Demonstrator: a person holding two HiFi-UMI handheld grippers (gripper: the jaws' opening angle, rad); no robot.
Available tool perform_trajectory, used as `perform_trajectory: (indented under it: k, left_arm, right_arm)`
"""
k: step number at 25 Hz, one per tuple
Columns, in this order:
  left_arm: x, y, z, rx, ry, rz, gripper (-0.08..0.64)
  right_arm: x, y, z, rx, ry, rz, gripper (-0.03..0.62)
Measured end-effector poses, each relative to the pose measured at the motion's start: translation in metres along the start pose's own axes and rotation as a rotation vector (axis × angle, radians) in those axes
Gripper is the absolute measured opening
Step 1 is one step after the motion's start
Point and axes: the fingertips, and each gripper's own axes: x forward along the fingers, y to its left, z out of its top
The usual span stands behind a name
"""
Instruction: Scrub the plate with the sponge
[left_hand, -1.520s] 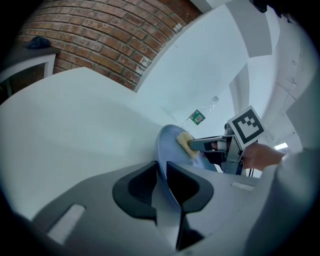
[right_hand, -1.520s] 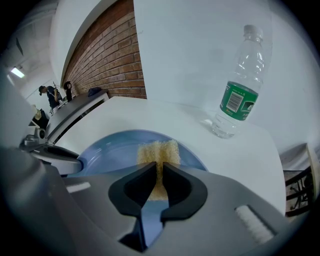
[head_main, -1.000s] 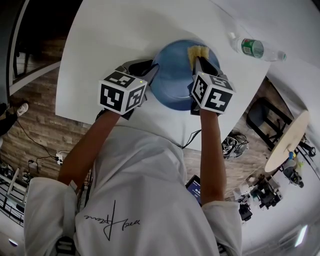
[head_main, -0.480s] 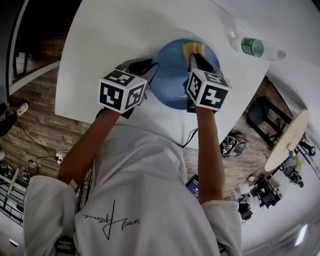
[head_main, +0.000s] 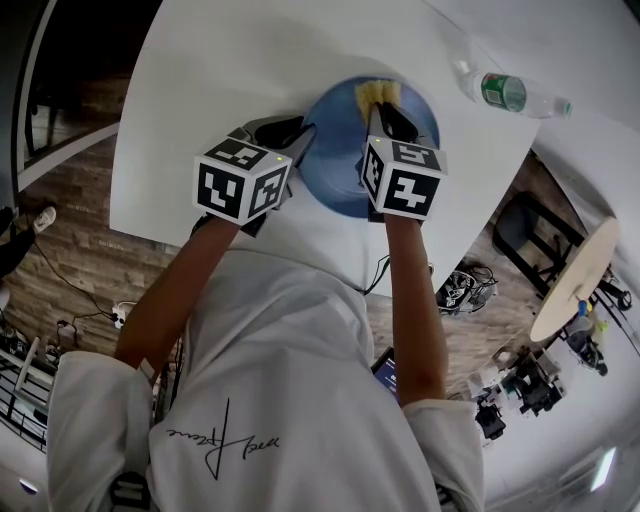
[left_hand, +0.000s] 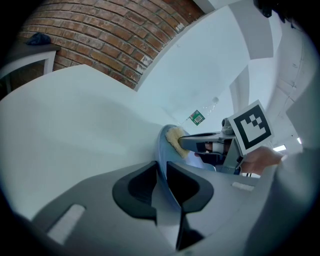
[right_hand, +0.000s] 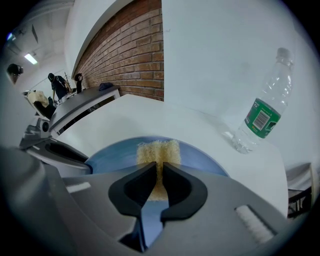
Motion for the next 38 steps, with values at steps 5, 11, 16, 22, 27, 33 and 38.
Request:
perform_trajectory:
  k: [5,11,16,22,27,33,38]
  left_arm:
    - [0.001,0.0,0.0,-0.001,0.0,0.001,0.074]
    - [0.001,0.0,0.0,0.0,0.0,0.001,0.074]
    - [0.001,0.001,0.0,0.0,-0.001,0.003,0.074]
    - [0.003,0.001,-0.001,-0.001,-0.001,0.001,0.075]
    - [0.003,0.0,0.001,0.001,-0.002,0.004,0.074]
    - [0.001,0.0,-0.001,0.002,-0.003,0.004,0.075]
    - [0.004,0.0,0.001,0.002,-0.003,0.004,0.075]
  right_arm:
    - [0.001,0.004,0.001,-0.023,-0.002,0.002,0.044]
    - [0.001,0.009,0.001,-0.044,-0.003,0.005,0.044]
    - [0.003,0.013,0.001,-0.05,-0.008,0.01,0.044]
    - [0.004,0.018,0.001,-0.068,-0.014,0.022,0.044]
    - [0.002,0.023,0.001,-0.086,-0.017,0.033,0.044]
    - [0.001,0.032,-0.001,-0.106,-0.014,0.05,0.044]
    - [0.002,0.034,-0.002,-0.115,-0.015,0.055,0.044]
